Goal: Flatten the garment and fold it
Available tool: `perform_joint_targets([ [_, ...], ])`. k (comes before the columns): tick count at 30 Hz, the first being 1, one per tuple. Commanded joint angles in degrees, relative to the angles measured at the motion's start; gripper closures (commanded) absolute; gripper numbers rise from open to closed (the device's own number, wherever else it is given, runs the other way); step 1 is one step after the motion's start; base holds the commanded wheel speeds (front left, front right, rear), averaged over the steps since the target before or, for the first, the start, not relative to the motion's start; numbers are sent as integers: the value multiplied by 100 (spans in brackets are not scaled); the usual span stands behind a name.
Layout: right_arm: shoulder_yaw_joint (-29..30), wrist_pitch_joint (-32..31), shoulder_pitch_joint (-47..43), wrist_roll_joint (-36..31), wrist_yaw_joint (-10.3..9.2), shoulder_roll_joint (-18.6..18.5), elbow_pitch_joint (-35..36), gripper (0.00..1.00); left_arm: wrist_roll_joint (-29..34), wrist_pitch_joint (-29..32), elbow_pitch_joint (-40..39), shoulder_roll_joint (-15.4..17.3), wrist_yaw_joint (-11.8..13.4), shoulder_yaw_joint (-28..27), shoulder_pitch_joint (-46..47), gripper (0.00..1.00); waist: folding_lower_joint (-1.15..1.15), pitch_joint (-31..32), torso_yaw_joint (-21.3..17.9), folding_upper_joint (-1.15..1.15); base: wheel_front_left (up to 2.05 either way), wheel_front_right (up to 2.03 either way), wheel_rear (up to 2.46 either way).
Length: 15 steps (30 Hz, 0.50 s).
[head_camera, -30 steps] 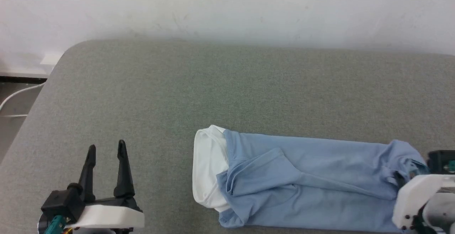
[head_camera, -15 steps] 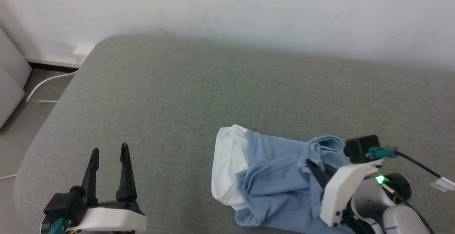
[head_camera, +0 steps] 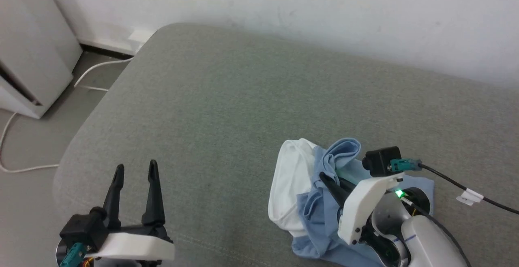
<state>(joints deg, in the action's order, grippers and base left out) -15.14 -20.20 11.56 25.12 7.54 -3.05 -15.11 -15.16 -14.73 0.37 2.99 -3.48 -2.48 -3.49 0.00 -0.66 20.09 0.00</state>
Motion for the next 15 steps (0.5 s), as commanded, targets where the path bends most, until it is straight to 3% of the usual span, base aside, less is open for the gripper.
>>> perform_joint_targets([
  [1, -18, 123, 130, 46, -5, 16, -151, 100, -34, -27, 2, -11, -32, 25, 113, 0, 0, -112, 143, 0, 0, 0, 0],
  [3, -55, 235, 254, -50, -5, 16, -497, 100, -48, -27, 3, -11, -25, 58, 140, 0, 0, -149, 193, 0, 0, 0, 0],
  [4, -76, 296, 311, -150, -5, 16, -652, 29, -52, -27, 8, -11, -20, 74, 148, 0, 0, -160, 211, 0, 0, 0, 0],
  [5, -123, 363, 359, -205, -5, 16, -771, 0, -58, -27, 17, -11, -13, 89, 152, 0, 0, -172, 226, 0, 0, 0, 0],
  [11, -1119, 578, 563, 421, -5, 17, -754, 0, -112, -27, 77, -11, 19, 63, 171, 0, 0, -209, 207, 0, 0, 0, 0],
  [15, -1199, 709, 768, 414, -5, 17, -707, 0, -132, -27, 88, -12, 44, 44, 165, 0, 0, -161, 106, 0, 0, 0, 0],
])
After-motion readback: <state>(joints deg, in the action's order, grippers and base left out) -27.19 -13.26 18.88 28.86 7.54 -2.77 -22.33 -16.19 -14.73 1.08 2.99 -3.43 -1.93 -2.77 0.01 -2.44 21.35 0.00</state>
